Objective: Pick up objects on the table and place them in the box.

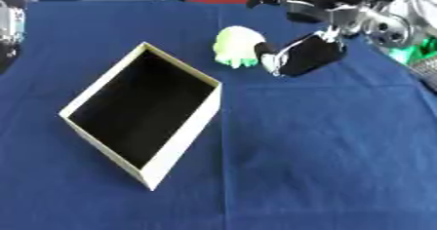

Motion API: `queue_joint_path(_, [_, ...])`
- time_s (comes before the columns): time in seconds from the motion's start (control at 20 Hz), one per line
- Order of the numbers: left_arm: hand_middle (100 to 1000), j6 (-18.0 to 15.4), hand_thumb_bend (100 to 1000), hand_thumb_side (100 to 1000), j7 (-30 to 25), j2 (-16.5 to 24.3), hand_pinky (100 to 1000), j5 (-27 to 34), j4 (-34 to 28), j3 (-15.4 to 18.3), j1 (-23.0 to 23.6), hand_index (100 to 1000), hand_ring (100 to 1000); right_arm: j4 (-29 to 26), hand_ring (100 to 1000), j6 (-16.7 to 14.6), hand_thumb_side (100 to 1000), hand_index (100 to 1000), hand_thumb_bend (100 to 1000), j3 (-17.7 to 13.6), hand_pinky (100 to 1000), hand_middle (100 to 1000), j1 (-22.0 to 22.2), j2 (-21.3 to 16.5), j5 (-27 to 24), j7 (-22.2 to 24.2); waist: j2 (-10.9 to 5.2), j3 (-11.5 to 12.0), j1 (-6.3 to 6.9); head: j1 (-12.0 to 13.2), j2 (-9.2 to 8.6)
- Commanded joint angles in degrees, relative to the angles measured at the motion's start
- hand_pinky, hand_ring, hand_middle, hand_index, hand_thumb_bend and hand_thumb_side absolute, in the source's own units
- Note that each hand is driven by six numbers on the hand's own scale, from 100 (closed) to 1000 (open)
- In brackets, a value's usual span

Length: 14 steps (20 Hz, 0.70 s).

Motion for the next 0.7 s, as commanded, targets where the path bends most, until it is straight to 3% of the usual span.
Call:
queue_joint_path(0.05, [568,-0.06,293,557,-0.25,0.86,516,0.36,-1.11,0.10,-0.46,778,648,3.01,1000,5.61,515,986,100,-0.51,987,917,-1.71,1.08,2.04,6.00,-0.85,0.10,0.20,-0.25,-0.37])
queue_joint_path(0.45, [566,-0.07,287,555,-0.42,0.45,516,0.89,-1.11,0.06,-0.50,778,647,13.98,1000,3.08,562,988,100,-1.53,988,915,-2.18,5.99,6.08,3.72,-0.19,0.50,0.53,-0.65,-0.71])
queue_joint_path(0.7, [565,-0.06,271,535,-0.53,0.18,515,1.22,-1.11,0.08,-0.48,778,647,21.79,1000,1.21,509,991,100,-2.82,987,911,-1.97,8.77,7.92,0.80,0.15,0.73,0.72,-0.97,-0.92])
